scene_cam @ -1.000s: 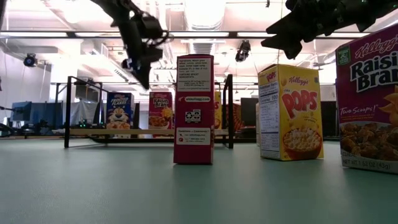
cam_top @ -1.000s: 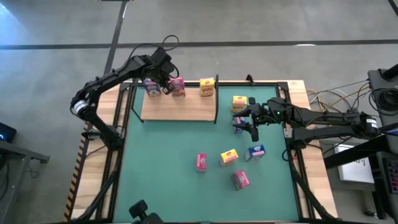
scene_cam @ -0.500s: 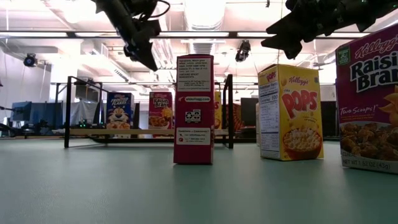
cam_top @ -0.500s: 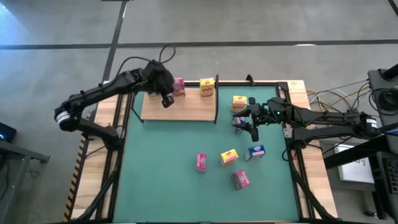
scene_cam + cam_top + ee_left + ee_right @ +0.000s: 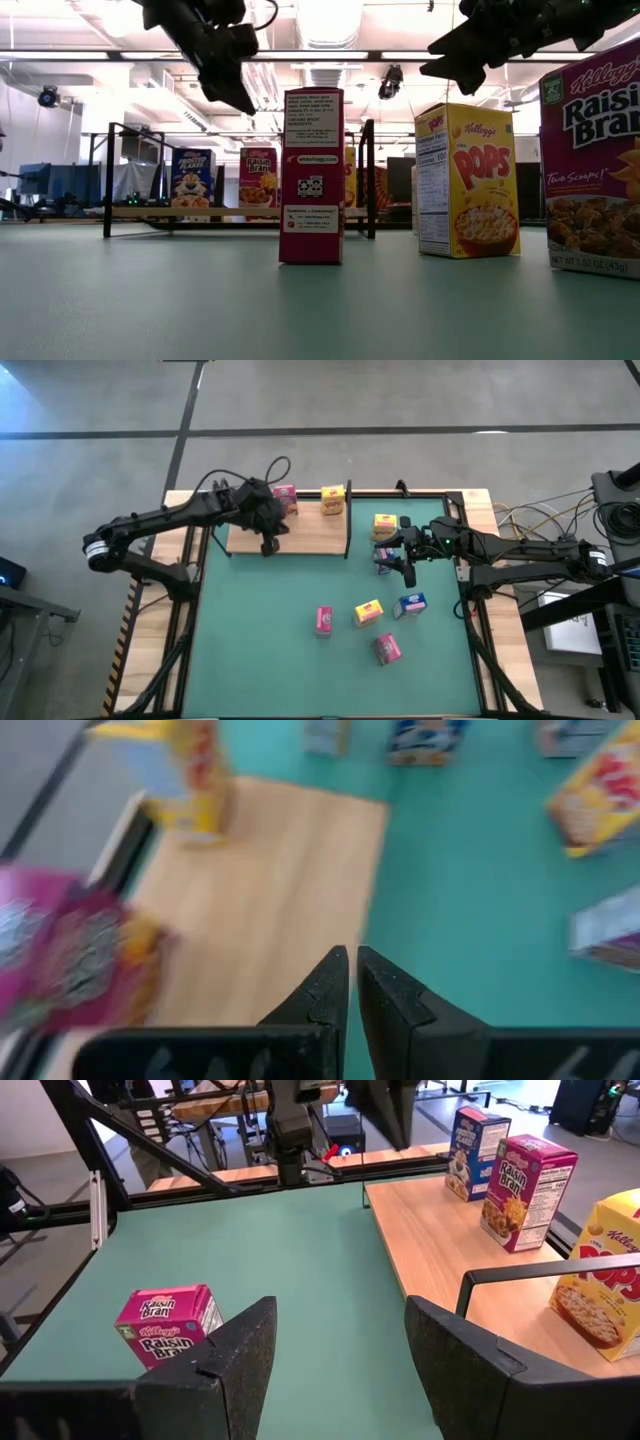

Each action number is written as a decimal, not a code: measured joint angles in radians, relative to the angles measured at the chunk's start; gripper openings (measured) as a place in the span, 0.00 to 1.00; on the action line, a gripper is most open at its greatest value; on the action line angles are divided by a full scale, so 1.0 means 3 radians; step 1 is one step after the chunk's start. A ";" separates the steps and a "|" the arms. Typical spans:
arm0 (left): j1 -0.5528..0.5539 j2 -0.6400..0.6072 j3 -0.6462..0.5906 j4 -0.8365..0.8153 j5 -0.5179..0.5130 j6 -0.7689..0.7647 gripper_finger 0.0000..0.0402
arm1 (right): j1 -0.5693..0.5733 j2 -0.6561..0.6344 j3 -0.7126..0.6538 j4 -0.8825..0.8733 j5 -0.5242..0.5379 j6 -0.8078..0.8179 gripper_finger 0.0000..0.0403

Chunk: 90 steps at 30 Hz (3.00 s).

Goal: Stack cereal on shelf
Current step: Adjust the pink cereal box on the shelf

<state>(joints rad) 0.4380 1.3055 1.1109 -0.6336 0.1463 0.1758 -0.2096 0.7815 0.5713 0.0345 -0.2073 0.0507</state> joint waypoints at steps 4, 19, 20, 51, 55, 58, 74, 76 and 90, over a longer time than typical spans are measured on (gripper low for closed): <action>-0.0117 0.0040 -0.0101 0.0265 0.0008 -0.0006 0.02 | 0.0000 0.0000 0.0001 0.0000 0.0000 0.0003 0.52; -0.0019 0.0284 -0.0161 0.0485 -0.0981 0.0166 0.02 | 0.0000 0.0000 0.0005 0.0000 0.0000 -0.0001 0.52; 0.0014 0.0313 -0.0161 0.0484 -0.1071 0.0212 0.02 | 0.0000 0.0000 0.0005 -0.0001 -0.0001 -0.0003 0.52; 0.0506 0.0735 -0.0159 0.0903 -0.0739 0.0267 0.02 | 0.0000 0.0000 0.0005 0.0000 0.0000 0.0003 0.52; 0.0526 0.0758 -0.0158 0.1168 -0.0866 0.0270 0.02 | 0.0000 0.0000 0.0005 0.0001 0.0000 0.0005 0.52; 0.0526 0.0771 -0.0157 0.1240 -0.0871 0.0257 0.02 | 0.0000 0.0000 0.0005 0.0004 0.0001 0.0005 0.52; 0.0526 0.0771 -0.0157 0.1525 -0.0895 0.0158 0.02 | 0.0000 0.0000 0.0005 0.0013 0.0001 0.0007 0.52; 0.0517 0.0753 -0.0157 0.1467 -0.0894 0.0164 0.02 | 0.0000 0.0000 0.0005 0.0013 0.0001 0.0007 0.52; 0.0526 0.0866 -0.0147 0.0931 -0.0892 0.0691 0.02 | 0.0000 0.0000 0.0005 0.0014 0.0001 0.0005 0.52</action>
<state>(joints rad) 0.5957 1.5654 1.0668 -0.3543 -0.1213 0.3830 -0.2096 0.7815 0.5727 0.0387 -0.2071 0.0521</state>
